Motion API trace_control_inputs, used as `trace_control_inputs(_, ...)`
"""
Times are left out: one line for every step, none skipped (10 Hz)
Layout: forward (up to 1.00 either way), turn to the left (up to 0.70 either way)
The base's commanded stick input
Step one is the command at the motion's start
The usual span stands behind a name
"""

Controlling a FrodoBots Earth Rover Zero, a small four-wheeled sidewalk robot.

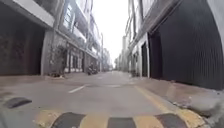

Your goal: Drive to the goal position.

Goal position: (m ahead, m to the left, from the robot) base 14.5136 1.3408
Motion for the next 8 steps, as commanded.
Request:
trace_control_inputs(0.85,0.0)
trace_control_inputs(0.85,0.0)
trace_control_inputs(0.85,0.0)
trace_control_inputs(0.85,0.0)
trace_control_inputs(0.85,0.0)
trace_control_inputs(0.85,0.0)
trace_control_inputs(0.85,0.0)
trace_control_inputs(0.85,0.0)
